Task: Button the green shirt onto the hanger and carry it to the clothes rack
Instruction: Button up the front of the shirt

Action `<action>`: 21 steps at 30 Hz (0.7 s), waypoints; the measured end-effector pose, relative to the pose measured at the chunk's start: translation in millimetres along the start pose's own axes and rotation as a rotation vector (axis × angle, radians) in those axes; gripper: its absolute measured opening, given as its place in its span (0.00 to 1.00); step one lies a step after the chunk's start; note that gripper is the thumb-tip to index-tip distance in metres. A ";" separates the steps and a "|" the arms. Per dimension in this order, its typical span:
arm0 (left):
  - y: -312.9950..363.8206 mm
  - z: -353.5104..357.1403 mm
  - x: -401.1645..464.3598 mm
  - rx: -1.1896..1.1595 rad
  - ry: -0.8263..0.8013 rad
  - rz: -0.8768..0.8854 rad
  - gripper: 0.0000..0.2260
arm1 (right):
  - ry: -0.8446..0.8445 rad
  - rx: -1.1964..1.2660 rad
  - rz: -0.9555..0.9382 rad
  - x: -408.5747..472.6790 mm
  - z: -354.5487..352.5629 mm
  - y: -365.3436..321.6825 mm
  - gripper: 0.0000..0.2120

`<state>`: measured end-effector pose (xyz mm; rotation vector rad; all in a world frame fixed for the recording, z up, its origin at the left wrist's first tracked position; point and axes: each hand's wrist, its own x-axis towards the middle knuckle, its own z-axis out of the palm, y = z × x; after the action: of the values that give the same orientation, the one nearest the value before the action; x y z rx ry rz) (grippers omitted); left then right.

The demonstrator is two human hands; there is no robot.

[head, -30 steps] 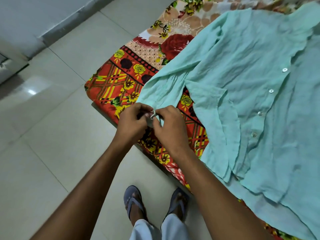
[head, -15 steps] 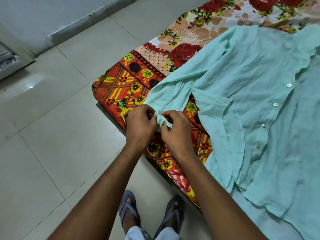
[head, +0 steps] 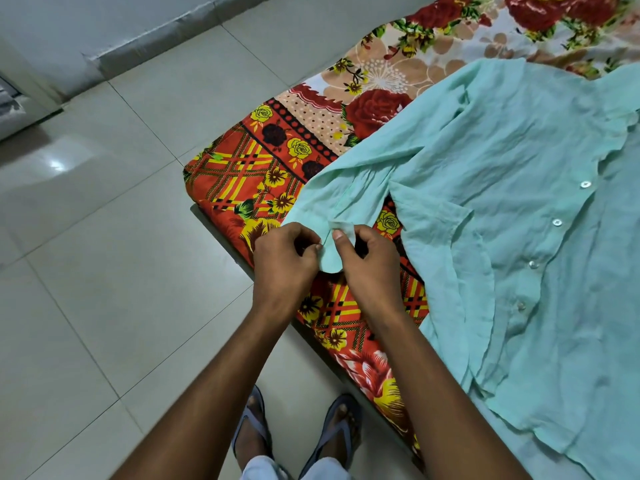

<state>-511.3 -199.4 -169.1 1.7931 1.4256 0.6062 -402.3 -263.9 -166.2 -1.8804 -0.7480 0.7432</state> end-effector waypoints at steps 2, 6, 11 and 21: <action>-1.8 1.7 -0.5 0.032 0.037 -0.009 0.06 | -0.004 0.014 0.016 1.9 -1.2 0.2 0.18; 0.6 2.9 3.1 0.068 0.061 -0.020 0.07 | -0.024 -0.022 0.009 4.8 -1.0 -0.8 0.16; 6.0 3.2 9.8 0.042 0.008 -0.097 0.03 | -0.017 -0.018 0.012 8.2 -0.3 0.2 0.12; 6.6 5.8 4.8 -0.062 0.011 -0.100 0.04 | -0.076 0.014 -0.007 3.1 0.8 4.0 0.08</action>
<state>-501.6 -196.9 -167.8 1.6622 1.4781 0.6032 -400.2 -262.6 -170.7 -1.8443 -0.7955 0.8173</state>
